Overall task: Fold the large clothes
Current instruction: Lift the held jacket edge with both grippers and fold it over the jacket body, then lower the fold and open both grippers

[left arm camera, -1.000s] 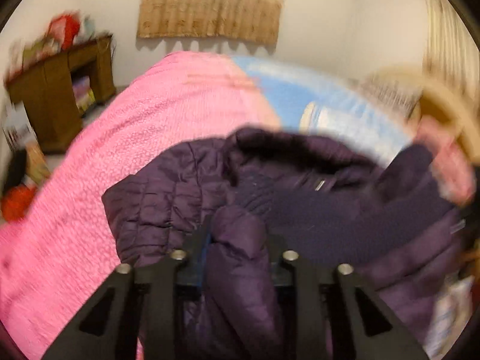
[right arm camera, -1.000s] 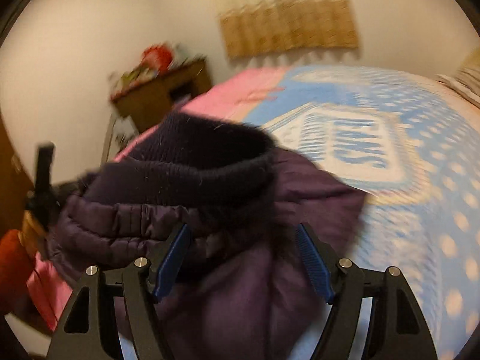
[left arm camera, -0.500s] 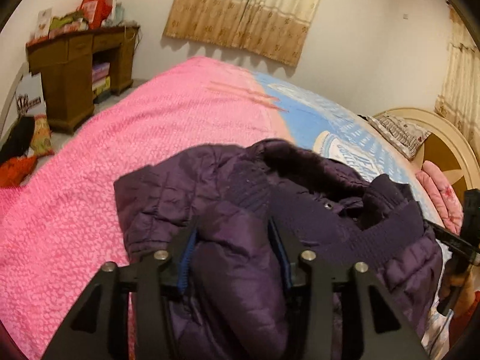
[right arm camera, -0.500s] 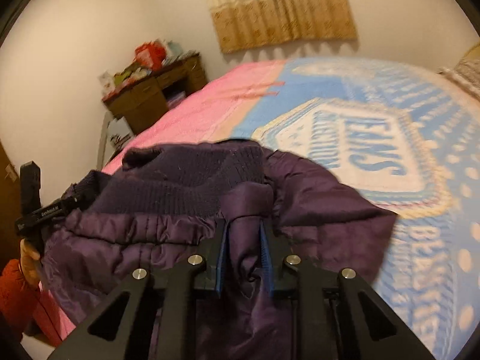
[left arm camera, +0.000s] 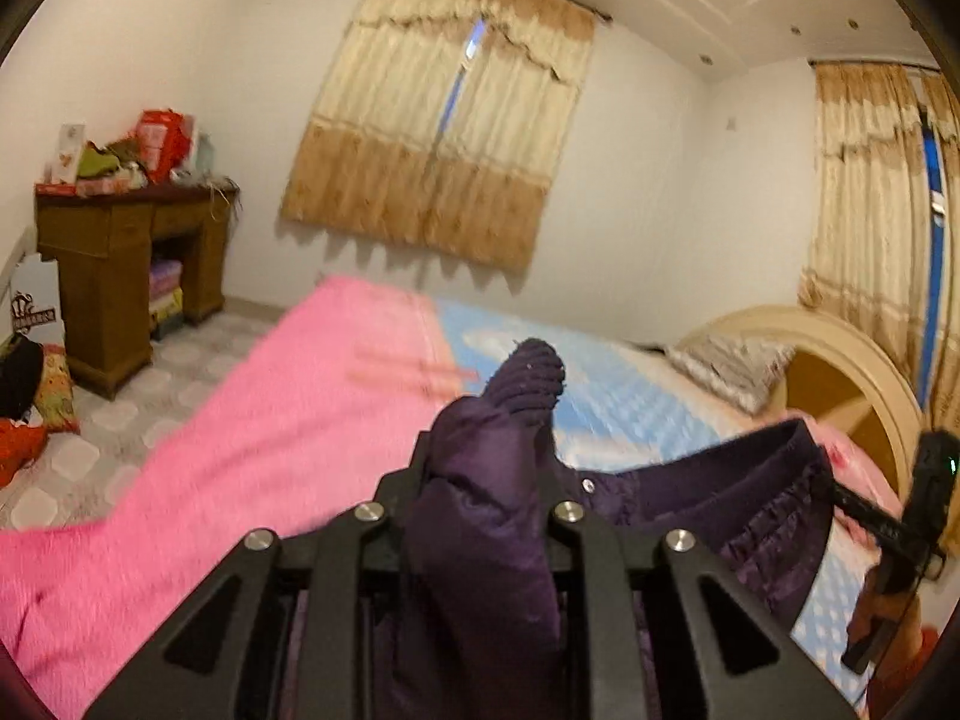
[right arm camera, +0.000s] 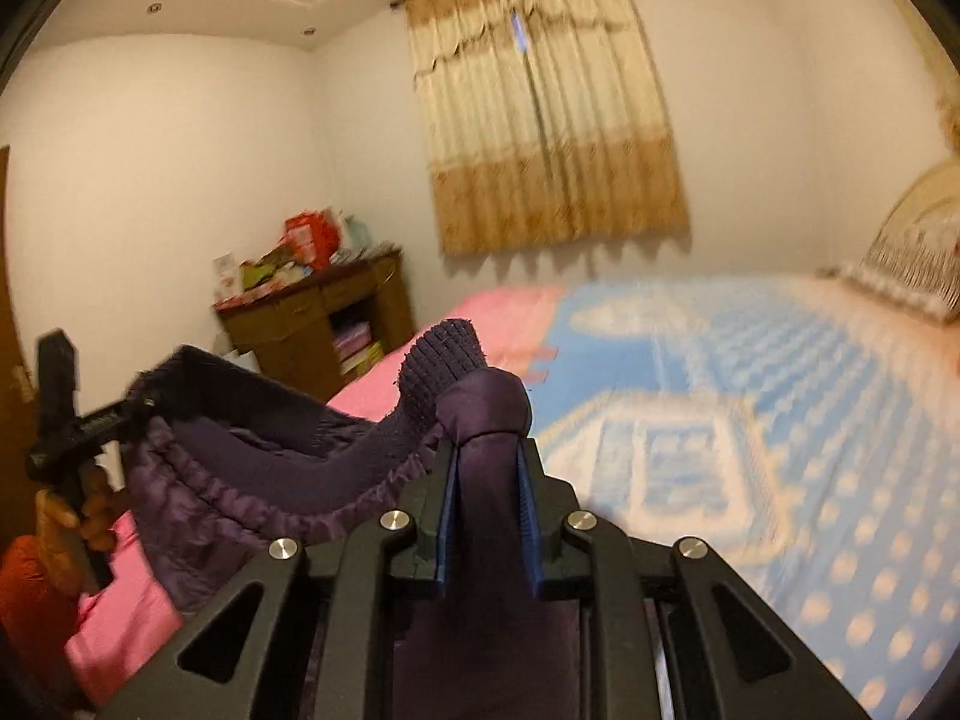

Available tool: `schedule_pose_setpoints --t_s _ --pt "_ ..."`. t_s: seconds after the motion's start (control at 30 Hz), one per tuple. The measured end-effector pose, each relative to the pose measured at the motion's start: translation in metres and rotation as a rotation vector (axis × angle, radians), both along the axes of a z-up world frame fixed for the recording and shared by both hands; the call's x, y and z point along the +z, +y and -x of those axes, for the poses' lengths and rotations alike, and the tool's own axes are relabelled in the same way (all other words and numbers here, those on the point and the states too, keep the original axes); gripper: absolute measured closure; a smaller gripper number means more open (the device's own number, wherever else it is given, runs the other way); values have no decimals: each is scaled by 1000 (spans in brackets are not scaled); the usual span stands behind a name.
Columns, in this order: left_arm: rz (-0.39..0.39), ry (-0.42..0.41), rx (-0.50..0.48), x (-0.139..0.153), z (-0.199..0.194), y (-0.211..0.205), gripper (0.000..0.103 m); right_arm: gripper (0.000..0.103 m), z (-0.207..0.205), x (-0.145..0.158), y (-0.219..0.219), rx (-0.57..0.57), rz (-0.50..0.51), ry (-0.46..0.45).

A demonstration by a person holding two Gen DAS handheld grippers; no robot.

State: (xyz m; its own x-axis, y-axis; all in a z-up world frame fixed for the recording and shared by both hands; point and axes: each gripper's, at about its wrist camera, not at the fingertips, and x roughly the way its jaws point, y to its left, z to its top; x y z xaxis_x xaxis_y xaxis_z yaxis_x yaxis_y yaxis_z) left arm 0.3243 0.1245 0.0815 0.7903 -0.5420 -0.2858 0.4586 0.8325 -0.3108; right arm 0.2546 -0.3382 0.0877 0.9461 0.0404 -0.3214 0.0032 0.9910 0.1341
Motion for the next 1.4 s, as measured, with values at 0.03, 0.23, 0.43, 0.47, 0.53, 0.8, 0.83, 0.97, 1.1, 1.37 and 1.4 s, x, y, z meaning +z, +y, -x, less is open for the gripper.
schedule_pose_setpoints --t_s 0.03,0.23,0.43,0.47,0.53,0.8,0.83,0.97,1.1,1.37,1.4 --pt "1 3 34 2 -17 -7 81 85 -10 4 -2 -33 15 -12" --pt "-211 296 215 -89 -142 -64 68 85 -117 -76 -31 -257 71 216" --pt "-125 590 246 -178 -176 -39 28 76 -146 -157 -35 -290 136 410" --pt "-109 595 242 -180 -176 -35 27 76 -149 -160 -35 -279 131 425" --pt "-112 596 245 -180 -175 -37 27 69 -151 -162 -38 -274 107 433" --pt "-98 587 244 -181 -171 -42 24 53 -101 -135 -61 -359 -49 292" --pt "-79 590 238 -179 -167 -39 23 53 -84 -124 -64 -415 -73 222" --pt "-124 566 294 -158 -140 -36 21 53 -39 -86 -49 -387 -117 79" --pt "-240 446 358 -120 -96 -47 11 53 -42 -63 15 -194 11 82" --pt "-309 304 196 -86 -46 -102 0 53 -105 -81 106 -14 32 171" --pt "-333 319 175 -96 -47 -111 0 53 -122 -95 104 -38 36 214"
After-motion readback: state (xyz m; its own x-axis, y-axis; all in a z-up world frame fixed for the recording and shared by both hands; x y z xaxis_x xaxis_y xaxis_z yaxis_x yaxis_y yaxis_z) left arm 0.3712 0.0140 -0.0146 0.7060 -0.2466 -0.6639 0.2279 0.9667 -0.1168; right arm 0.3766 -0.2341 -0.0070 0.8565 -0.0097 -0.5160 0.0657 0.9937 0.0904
